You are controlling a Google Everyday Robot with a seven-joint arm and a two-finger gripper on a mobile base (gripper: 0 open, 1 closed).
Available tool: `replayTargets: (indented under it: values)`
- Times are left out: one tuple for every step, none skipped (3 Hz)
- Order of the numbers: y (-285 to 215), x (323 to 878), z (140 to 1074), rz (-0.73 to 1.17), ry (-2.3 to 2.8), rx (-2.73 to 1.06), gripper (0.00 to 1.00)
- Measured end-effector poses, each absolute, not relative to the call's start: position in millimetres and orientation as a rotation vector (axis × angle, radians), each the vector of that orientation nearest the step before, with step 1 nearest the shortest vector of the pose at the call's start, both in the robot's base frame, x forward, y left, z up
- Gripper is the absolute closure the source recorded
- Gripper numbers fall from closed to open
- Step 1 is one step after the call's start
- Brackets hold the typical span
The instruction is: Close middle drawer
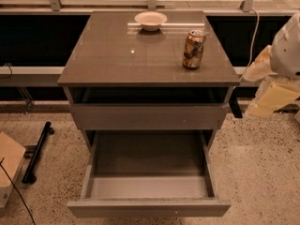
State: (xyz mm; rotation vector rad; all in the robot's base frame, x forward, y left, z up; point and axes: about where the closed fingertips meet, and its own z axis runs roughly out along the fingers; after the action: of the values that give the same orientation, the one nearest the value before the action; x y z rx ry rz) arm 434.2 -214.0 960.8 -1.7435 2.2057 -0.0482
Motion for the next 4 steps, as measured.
replayTargets:
  values:
    - [-210.4,422.8,918.4,0.064,2.168,-1.801,0.72]
    - [-212.4,421.8,861.7,0.145,2.132,-1.821,0.95]
    - [-212.3,422.4,859.0,0.139,2.128,-1.822,1.0]
    - [-213.7,422.0,838.9,0.139,2.151,-1.822,1.0]
